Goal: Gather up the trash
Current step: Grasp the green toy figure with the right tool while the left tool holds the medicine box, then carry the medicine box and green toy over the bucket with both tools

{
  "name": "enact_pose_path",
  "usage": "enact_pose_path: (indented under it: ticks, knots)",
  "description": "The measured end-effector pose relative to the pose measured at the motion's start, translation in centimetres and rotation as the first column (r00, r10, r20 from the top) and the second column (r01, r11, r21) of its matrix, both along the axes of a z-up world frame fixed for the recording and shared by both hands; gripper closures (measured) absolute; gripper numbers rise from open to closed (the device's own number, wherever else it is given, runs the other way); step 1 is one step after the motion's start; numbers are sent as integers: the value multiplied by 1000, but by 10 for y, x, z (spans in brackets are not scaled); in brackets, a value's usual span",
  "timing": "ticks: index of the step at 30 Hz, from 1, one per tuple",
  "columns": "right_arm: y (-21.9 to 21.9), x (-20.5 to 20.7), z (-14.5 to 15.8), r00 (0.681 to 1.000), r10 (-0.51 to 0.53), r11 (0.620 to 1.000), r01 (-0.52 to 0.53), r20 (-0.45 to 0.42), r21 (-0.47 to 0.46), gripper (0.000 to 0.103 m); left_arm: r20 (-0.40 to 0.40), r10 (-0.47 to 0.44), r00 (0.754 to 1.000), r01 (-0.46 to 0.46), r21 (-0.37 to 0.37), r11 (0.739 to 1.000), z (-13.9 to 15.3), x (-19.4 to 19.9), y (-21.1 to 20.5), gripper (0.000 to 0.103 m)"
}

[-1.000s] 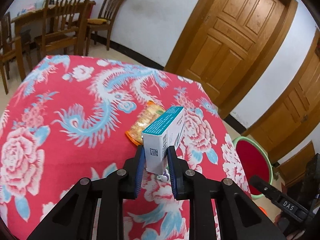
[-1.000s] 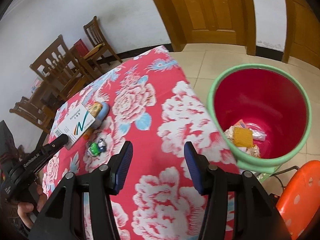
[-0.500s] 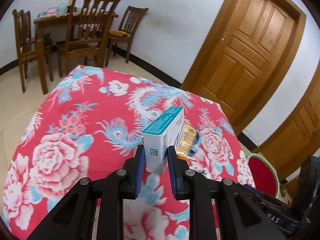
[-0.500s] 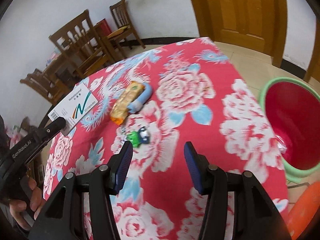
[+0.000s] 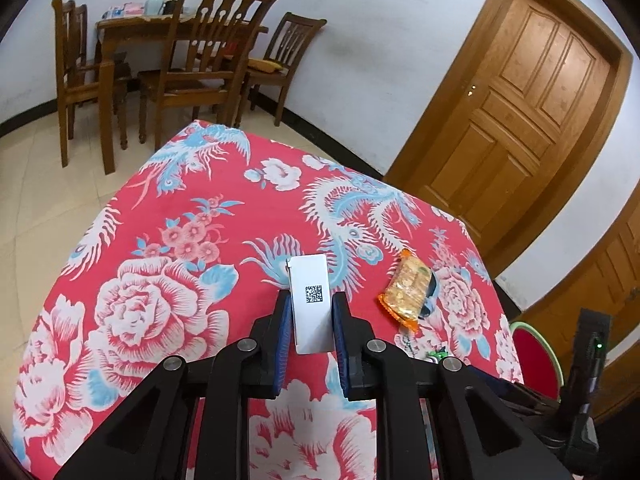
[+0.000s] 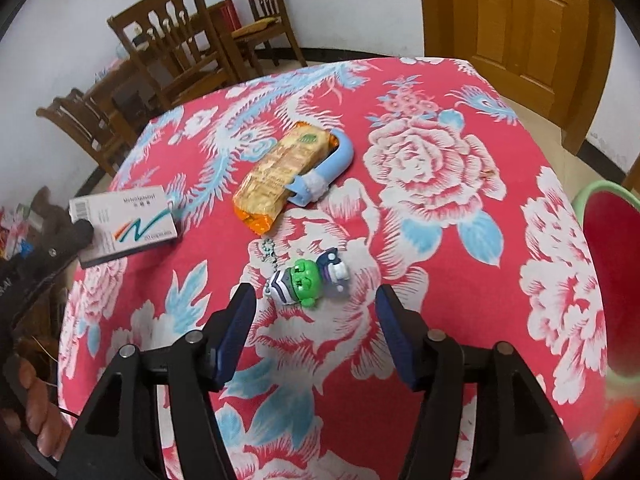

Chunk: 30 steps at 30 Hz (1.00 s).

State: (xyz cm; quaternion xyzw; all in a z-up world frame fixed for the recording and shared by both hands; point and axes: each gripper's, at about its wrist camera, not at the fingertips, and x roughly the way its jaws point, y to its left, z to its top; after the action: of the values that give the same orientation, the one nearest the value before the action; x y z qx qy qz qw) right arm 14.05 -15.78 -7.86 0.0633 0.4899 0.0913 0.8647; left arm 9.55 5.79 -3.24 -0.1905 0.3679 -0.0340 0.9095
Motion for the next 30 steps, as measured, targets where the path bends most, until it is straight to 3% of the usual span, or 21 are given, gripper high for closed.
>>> enact_pose_path:
  ticks: [8,11,13,30]
  knots:
    - [8,3,-4,1000,7,999,-6,12,-42,41,9,-9,1000,9,4,1000,0,1,-1,83]
    - [9,2,-3,1000,11,999,-10,20,-48,53,9,-1,1000,1,-7,1000,-1,2,1,82]
    - [9,1,-3,1000,9,999,-8,22,-42,55,6,8,1000,-8,-9,1000,-2,2,2,82]
    - [-49,-31,33,987,-125,989,115,105,98,58,57,-56,997,56,0,998,21,-7,-18,84]
